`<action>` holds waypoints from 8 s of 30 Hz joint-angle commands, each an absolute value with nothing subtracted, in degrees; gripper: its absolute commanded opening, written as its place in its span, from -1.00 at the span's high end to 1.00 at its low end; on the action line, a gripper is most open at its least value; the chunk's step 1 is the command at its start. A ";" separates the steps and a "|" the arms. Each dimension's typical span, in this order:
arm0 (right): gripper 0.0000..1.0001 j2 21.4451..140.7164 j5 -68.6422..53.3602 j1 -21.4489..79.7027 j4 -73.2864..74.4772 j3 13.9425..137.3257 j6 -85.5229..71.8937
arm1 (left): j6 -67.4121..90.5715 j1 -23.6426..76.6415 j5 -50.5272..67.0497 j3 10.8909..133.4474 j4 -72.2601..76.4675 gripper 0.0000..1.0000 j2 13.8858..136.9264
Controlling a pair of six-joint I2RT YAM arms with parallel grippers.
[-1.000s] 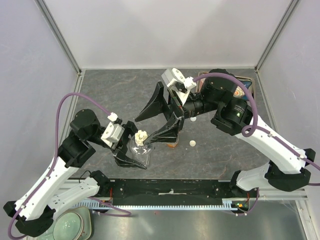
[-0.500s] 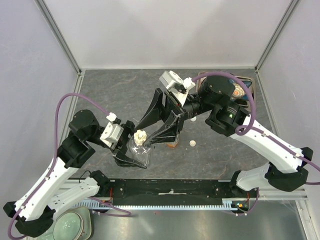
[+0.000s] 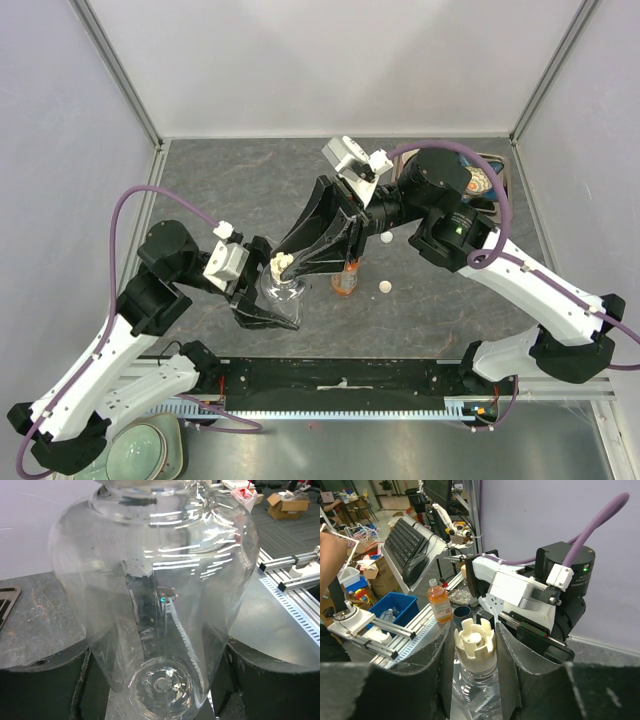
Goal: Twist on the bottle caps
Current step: Screw the bottle cap onto the plastic bottle.
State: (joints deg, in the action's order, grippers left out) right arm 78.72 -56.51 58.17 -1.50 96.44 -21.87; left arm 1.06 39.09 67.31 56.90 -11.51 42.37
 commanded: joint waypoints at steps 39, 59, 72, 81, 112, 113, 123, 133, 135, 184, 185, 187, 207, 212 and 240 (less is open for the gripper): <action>0.58 90.10 57.95 77.08 36.50 107.23 -23.82 | -2.20 35.68 3.95 59.77 -12.83 0.85 39.55; -0.90 66.97 -10.98 76.73 12.74 94.83 -4.40 | 2.81 35.77 73.27 54.40 -7.48 0.88 40.52; -0.85 73.30 -28.12 76.20 16.79 101.42 -1.67 | 4.57 35.77 78.49 54.67 -7.21 0.90 41.04; -0.55 77.69 -33.22 75.06 16.70 104.24 -2.63 | 6.42 35.77 80.07 54.23 -5.63 0.90 40.61; 1.00 81.38 19.29 71.28 25.83 98.27 -9.14 | -6.94 35.77 37.23 56.78 -10.28 0.90 39.46; 1.00 81.82 24.56 71.45 26.36 98.26 -10.27 | -7.29 35.77 34.74 56.78 -10.54 0.90 39.46; 0.95 91.92 63.63 76.81 33.66 106.60 -12.23 | -10.37 35.77 16.35 56.16 -12.83 0.91 38.94; -0.71 78.42 39.75 77.61 20.33 102.05 -11.96 | -7.91 35.77 21.08 54.67 -12.39 0.90 38.06; -0.96 74.47 31.34 77.61 18.20 100.38 -10.64 | -6.78 35.68 21.62 54.32 -11.96 0.90 37.97; -0.20 77.34 -39.20 63.19 20.74 104.24 -6.50 | 3.96 35.68 68.29 52.82 -5.89 0.89 39.55; -0.19 77.00 -38.94 63.19 20.66 103.80 -6.42 | 3.96 35.68 68.12 52.74 -6.06 0.89 39.64; -0.17 76.64 -38.85 63.11 20.65 103.54 -6.42 | 3.78 35.60 67.85 52.65 -6.06 0.89 39.64; 0.81 75.41 -28.84 63.11 20.83 98.79 -6.68 | -3.15 35.42 48.98 53.44 -9.92 0.88 39.29; 1.00 75.85 -21.28 63.19 19.52 96.07 -9.75 | -6.85 35.42 33.77 54.05 -11.60 0.88 39.29; 0.43 91.15 58.63 87.36 26.37 107.93 -24.61 | -8.09 35.33 22.75 53.53 -10.81 0.86 38.15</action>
State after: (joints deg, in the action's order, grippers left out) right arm 90.52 58.06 85.43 19.18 106.00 -21.04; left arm -6.63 35.42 18.44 52.10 -20.97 39.09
